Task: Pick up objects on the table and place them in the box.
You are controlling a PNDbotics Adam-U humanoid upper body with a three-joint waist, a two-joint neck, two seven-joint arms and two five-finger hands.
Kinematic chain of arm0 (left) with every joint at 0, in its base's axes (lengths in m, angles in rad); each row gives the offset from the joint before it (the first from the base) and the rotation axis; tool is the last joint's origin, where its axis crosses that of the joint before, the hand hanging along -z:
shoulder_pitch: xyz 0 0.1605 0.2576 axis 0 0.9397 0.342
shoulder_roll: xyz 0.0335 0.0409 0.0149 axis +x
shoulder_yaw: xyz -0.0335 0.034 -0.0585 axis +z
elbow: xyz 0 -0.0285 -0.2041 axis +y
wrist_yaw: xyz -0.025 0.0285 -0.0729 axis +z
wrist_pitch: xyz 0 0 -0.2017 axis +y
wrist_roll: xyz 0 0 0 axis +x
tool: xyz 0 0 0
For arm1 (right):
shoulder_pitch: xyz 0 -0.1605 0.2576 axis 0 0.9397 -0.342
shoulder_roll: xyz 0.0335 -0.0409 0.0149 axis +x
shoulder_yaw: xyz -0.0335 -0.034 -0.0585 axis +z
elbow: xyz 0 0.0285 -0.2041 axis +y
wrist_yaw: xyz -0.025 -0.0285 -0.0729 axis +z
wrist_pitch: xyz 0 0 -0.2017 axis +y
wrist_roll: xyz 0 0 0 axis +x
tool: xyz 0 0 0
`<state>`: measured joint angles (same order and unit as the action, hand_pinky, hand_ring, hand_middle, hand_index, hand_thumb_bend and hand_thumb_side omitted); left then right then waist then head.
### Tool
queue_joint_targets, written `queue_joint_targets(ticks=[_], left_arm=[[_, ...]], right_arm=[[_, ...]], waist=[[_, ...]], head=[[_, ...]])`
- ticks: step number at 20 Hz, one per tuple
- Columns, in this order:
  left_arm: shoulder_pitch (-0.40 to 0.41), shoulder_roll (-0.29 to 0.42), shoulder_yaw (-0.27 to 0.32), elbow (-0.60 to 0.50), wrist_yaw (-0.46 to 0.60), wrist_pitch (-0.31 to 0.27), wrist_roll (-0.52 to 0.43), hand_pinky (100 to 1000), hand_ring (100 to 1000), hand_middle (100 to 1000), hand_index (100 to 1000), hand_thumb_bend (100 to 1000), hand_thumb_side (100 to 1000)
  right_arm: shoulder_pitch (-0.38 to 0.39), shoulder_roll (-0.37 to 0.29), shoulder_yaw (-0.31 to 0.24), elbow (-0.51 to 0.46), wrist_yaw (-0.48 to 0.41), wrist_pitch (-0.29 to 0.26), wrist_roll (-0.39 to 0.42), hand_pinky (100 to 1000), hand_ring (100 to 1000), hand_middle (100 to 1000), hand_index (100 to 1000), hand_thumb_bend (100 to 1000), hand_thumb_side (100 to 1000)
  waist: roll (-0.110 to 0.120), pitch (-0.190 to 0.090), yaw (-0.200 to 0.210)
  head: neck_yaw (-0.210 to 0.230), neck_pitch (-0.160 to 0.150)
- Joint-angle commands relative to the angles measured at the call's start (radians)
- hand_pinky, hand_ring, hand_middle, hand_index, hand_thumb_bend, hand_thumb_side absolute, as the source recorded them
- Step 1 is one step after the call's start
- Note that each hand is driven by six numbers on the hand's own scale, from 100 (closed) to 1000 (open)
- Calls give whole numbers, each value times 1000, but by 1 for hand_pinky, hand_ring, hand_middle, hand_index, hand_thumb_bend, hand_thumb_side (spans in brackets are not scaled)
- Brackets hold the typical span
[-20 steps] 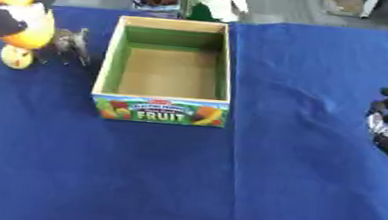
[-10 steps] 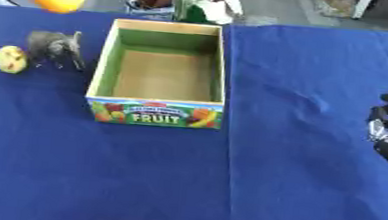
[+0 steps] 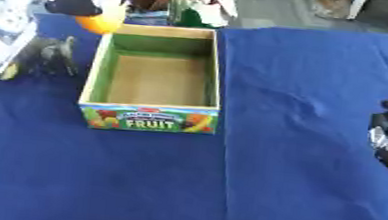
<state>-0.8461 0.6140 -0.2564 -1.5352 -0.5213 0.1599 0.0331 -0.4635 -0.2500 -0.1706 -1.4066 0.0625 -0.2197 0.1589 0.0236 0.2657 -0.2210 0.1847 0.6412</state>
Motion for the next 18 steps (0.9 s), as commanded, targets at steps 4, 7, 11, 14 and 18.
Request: queue_joint_targets(ticks=[4, 7, 11, 14, 18], left_arm=[[-41, -41, -19, 138, -56, -61, -7, 506, 500, 114, 279, 484, 126], [-41, -66, -34, 188, -69, -88, -24, 510, 508, 121, 287, 494, 136], [-34, -95, -51, 236, -68, -114, -62, 517, 526, 140, 306, 528, 157], [-27, -108, -62, 253, -57, -135, -94, 543, 589, 262, 411, 674, 176], [-21, -110, -58, 250, -42, -151, -117, 593, 724, 507, 643, 806, 112]], right_arm=[[-21, -7, 8, -12, -3, -3, 12, 555, 691, 520, 715, 100, 112], [-23, -3, 10, -13, -4, -3, 14, 555, 691, 520, 715, 100, 113], [-23, 0, 11, -13, -5, -3, 17, 555, 691, 520, 715, 100, 115], [-24, 2, 11, -14, -5, -3, 18, 555, 691, 519, 714, 100, 115], [-22, 2, 10, -14, -6, -2, 17, 555, 692, 520, 713, 100, 116]], waist=[[1, -9, -12], [0, -5, -19], [0, -2, -23], [0, 0, -25], [1, 1, -24]], head=[[6, -22], [6, -24], [6, -25], [5, -25], [4, -25]])
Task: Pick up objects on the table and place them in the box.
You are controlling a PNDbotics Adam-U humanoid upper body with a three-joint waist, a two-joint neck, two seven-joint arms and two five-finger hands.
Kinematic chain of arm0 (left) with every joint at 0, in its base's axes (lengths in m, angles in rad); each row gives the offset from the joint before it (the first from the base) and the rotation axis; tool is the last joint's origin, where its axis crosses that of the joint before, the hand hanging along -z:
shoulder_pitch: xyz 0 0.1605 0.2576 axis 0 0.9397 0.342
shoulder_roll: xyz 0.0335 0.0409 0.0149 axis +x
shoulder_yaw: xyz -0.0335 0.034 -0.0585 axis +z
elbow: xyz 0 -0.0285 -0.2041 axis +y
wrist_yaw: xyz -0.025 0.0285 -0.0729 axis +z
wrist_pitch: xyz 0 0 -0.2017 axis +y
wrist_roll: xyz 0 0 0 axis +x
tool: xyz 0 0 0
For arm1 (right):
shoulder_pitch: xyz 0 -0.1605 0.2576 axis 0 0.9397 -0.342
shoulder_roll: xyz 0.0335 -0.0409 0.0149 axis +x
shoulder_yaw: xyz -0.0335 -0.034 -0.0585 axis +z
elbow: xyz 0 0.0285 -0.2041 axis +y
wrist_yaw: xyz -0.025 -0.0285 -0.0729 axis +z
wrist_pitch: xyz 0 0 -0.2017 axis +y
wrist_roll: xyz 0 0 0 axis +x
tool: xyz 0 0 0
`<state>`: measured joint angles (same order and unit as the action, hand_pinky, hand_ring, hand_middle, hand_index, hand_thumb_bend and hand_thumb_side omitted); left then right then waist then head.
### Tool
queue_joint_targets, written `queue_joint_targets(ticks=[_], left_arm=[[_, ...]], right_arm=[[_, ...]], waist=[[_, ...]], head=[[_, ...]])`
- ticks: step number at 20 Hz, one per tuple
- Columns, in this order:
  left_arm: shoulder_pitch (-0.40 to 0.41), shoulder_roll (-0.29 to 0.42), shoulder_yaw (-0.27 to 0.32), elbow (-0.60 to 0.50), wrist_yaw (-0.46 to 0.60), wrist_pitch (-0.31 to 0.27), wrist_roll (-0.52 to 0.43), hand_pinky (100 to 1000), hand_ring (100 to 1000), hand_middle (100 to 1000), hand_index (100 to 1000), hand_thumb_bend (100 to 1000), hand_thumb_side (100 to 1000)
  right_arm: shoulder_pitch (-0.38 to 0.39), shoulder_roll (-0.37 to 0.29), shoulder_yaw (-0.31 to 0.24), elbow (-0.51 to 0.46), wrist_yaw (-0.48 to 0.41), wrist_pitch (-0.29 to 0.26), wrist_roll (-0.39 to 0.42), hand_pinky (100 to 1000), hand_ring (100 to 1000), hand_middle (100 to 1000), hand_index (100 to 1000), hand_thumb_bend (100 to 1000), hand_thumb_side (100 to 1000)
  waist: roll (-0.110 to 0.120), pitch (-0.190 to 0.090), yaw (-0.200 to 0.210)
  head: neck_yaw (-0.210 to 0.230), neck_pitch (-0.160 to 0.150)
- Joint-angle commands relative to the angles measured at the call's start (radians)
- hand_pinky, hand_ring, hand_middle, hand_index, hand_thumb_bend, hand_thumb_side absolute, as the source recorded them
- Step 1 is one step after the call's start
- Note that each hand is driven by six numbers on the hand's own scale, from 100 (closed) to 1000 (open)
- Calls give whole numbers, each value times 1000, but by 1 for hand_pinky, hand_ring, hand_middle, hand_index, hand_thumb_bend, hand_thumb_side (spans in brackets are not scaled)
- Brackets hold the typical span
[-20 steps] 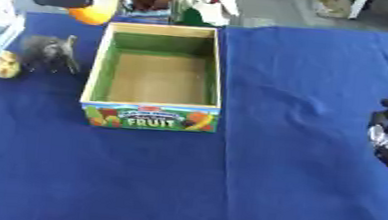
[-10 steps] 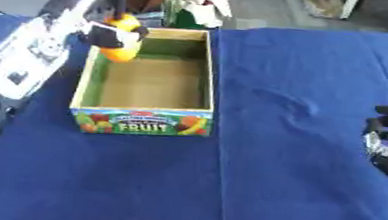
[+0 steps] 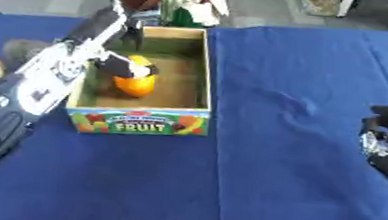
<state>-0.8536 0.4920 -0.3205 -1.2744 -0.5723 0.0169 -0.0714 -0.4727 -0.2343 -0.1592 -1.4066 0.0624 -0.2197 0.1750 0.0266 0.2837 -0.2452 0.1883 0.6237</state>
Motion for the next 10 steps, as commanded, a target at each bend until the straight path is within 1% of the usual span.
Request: queue_joint_targets(ticks=[1, 2, 4, 7, 10], left_arm=[[-10, 13, 10, -18, 18, -10, -13, 601, 741, 534, 665, 800, 100], [-7, 15, 13, -28, 28, -9, -14, 608, 753, 555, 679, 795, 100], [2, 28, 29, -78, 60, -2, 0, 605, 757, 560, 682, 790, 100], [27, 66, 71, -196, 138, 34, 38, 594, 750, 543, 672, 784, 100], [79, 129, 132, -342, 231, 79, 81, 589, 739, 530, 671, 782, 100]], right_arm=[[-13, -13, -1, -14, -6, -2, 2, 555, 692, 520, 713, 100, 117], [-13, -13, -1, -14, -6, -2, 2, 555, 692, 520, 714, 100, 117], [-12, -14, -3, -14, -5, -1, 2, 556, 692, 520, 714, 100, 116], [-9, -18, -6, -13, -3, -1, 0, 556, 692, 520, 714, 100, 116], [-5, -24, -10, -11, -2, -1, -4, 556, 692, 520, 714, 100, 116]], waist=[[-2, -17, 1], [-2, -17, 2], [-2, -18, 7], [-2, -20, 16], [-2, -24, 28]], head=[[0, -8], [-1, -8], [-4, -7], [-10, -5], [-23, -4]])
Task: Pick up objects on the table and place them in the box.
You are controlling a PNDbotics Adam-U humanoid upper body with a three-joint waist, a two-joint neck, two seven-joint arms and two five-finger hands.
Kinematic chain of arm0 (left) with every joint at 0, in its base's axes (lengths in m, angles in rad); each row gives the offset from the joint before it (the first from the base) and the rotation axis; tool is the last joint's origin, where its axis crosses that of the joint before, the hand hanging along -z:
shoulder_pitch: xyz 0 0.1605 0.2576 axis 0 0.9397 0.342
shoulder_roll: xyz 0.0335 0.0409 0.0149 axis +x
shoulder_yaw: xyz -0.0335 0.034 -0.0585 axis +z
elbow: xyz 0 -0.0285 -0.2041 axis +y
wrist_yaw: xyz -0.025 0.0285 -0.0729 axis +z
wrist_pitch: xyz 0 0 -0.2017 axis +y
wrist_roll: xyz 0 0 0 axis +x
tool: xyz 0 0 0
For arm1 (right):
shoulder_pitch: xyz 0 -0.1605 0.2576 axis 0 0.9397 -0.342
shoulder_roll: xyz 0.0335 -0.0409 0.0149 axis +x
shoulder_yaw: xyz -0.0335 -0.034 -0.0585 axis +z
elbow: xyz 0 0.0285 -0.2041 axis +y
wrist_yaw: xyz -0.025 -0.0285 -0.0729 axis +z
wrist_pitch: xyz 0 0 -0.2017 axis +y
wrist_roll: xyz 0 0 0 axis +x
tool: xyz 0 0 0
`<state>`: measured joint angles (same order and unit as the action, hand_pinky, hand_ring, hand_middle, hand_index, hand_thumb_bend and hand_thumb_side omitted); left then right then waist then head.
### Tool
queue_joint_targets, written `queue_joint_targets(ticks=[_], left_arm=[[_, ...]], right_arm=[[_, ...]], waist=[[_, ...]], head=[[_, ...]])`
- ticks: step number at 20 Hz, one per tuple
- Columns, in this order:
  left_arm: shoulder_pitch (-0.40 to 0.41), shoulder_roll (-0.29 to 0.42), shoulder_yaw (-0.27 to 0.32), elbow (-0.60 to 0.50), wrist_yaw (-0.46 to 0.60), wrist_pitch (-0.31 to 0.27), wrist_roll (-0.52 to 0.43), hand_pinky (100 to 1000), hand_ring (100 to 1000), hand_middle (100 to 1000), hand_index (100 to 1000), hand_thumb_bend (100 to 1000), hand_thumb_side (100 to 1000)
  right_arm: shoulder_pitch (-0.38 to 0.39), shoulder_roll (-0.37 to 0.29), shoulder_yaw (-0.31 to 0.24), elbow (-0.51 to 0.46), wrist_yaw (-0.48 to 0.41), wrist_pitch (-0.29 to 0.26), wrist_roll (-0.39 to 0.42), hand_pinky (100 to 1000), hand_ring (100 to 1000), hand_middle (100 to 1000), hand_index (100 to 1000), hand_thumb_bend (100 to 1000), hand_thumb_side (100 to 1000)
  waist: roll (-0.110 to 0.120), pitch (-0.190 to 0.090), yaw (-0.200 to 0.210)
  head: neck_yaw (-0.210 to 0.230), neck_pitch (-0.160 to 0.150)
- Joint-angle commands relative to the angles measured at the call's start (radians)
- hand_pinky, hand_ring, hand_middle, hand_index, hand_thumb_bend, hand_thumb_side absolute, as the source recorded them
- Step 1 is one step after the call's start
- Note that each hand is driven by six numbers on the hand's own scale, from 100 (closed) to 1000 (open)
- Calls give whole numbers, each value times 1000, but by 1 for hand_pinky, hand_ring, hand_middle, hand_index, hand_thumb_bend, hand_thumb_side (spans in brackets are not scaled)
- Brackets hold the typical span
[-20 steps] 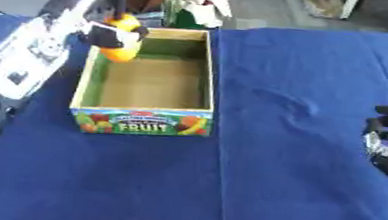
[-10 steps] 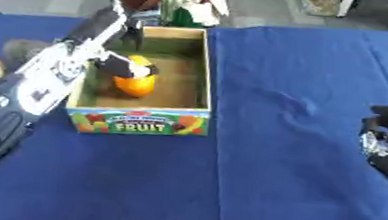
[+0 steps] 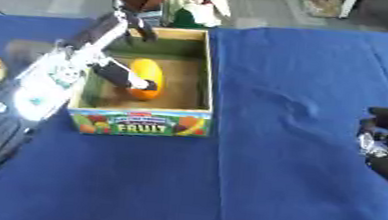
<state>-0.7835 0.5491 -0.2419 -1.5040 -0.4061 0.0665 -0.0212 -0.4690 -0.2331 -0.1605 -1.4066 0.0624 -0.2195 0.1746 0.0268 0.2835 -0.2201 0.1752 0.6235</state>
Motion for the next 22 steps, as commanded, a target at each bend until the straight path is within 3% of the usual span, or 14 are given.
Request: queue_joint_targets(ticks=[1, 6, 12, 17, 22], left_arm=[[33, 100, 78, -157, 88, 44, 46, 590, 735, 529, 672, 782, 100], [195, 245, 202, -305, 131, 116, 125, 593, 716, 524, 674, 789, 100], [402, 383, 309, -352, 97, 174, 181, 611, 702, 527, 679, 808, 108], [508, 434, 362, -304, 37, 202, 176, 630, 690, 538, 694, 820, 146], [524, 456, 375, -147, -28, 214, 122, 637, 691, 542, 695, 825, 168]], right_arm=[[-6, -27, -11, -10, -1, -1, -5, 556, 692, 520, 714, 100, 115], [2, -37, -18, -7, 2, -2, -13, 556, 692, 520, 714, 100, 115], [9, -47, -24, -4, 5, -2, -19, 556, 693, 520, 714, 100, 115], [13, -52, -26, -1, 7, -3, -21, 556, 692, 520, 714, 100, 115], [17, -52, -26, 1, 8, -4, -21, 556, 693, 520, 714, 100, 116]], waist=[[-2, -26, 8], [-1, -34, 29], [2, -38, 54], [1, -43, 67], [-1, -46, 68]], head=[[-14, -3], [-31, 1], [-39, 8], [-42, 8], [-46, 3]])
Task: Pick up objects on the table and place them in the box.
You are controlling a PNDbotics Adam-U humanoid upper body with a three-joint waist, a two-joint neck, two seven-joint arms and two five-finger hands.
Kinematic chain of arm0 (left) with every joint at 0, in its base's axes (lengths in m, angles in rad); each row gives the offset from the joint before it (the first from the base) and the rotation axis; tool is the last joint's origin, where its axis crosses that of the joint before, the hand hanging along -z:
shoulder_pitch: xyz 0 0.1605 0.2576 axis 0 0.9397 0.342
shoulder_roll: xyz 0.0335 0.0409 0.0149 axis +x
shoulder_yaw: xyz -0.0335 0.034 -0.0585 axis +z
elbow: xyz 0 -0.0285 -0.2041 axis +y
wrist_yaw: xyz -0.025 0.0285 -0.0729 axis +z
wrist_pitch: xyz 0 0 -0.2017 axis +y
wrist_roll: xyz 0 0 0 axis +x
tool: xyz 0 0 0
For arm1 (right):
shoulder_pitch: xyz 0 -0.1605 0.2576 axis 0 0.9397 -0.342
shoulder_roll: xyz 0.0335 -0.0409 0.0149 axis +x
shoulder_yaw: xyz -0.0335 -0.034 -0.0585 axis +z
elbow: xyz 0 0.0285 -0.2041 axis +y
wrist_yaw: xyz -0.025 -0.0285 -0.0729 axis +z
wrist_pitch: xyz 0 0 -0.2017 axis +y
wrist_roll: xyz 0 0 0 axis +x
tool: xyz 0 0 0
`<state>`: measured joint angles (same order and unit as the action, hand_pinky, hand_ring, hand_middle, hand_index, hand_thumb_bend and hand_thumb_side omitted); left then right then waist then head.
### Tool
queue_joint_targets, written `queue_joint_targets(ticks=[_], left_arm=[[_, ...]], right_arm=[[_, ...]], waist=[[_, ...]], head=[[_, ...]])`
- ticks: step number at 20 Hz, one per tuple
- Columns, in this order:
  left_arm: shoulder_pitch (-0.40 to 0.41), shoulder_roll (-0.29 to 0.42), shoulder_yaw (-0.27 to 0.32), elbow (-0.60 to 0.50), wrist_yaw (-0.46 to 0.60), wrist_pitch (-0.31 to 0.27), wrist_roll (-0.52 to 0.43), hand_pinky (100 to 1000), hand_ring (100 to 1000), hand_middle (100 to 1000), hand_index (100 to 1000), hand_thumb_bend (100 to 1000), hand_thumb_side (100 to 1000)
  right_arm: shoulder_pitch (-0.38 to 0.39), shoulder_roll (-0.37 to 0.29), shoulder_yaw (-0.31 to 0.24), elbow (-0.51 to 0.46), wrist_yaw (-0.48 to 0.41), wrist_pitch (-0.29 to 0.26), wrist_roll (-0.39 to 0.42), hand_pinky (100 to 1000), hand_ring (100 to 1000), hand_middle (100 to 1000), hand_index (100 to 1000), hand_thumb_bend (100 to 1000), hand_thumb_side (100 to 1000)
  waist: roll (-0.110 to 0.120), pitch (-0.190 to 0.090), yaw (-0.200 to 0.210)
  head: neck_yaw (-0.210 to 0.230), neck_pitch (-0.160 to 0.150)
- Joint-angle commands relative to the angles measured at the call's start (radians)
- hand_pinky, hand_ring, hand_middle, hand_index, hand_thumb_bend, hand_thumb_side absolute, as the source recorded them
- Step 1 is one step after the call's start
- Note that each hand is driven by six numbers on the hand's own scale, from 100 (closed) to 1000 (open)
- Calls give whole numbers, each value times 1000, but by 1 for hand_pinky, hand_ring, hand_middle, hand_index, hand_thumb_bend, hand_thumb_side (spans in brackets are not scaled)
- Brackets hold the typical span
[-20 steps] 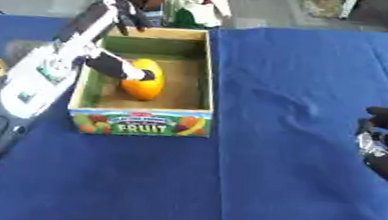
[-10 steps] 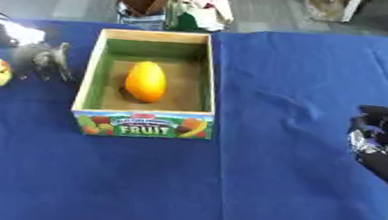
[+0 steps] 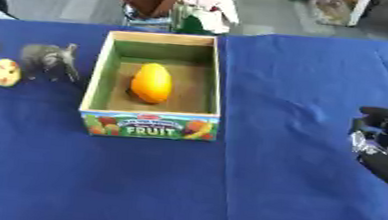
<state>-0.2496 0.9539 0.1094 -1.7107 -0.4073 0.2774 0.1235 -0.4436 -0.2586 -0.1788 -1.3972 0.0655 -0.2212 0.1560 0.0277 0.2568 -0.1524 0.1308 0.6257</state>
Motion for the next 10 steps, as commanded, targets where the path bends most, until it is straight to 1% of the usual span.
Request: queue_joint_targets(ticks=[1, 2, 3, 4, 10], left_arm=[[-16, 51, 25, 97, -30, 1, -34, 637, 693, 541, 693, 826, 172], [-24, 51, 25, 133, -31, -2, -43, 638, 693, 541, 693, 827, 174], [-34, 52, 24, 172, -31, -7, -51, 637, 694, 539, 692, 810, 125], [-46, 53, 21, 208, -30, -14, -58, 638, 694, 539, 692, 827, 174], [-144, 57, -11, 387, -22, -64, -73, 636, 694, 530, 682, 827, 177]], right_arm=[[-8, -26, -8, -8, 5, -3, -3, 556, 693, 520, 714, 100, 115], [-8, -27, -8, -8, 4, -3, -3, 556, 693, 520, 714, 100, 115], [-8, -27, -8, -7, 4, -4, -3, 556, 693, 519, 714, 100, 115], [-8, -28, -7, -6, 4, -4, -3, 556, 693, 519, 714, 100, 114], [-6, -25, -5, -2, 4, -8, -1, 556, 693, 519, 714, 100, 116]], waist=[[-3, -19, 0], [-4, -19, -1], [-6, -19, -2], [-6, -19, -3], [-11, -18, -7]], head=[[-2, 1], [-3, 0], [-3, 1], [-2, 1], [0, 4]])
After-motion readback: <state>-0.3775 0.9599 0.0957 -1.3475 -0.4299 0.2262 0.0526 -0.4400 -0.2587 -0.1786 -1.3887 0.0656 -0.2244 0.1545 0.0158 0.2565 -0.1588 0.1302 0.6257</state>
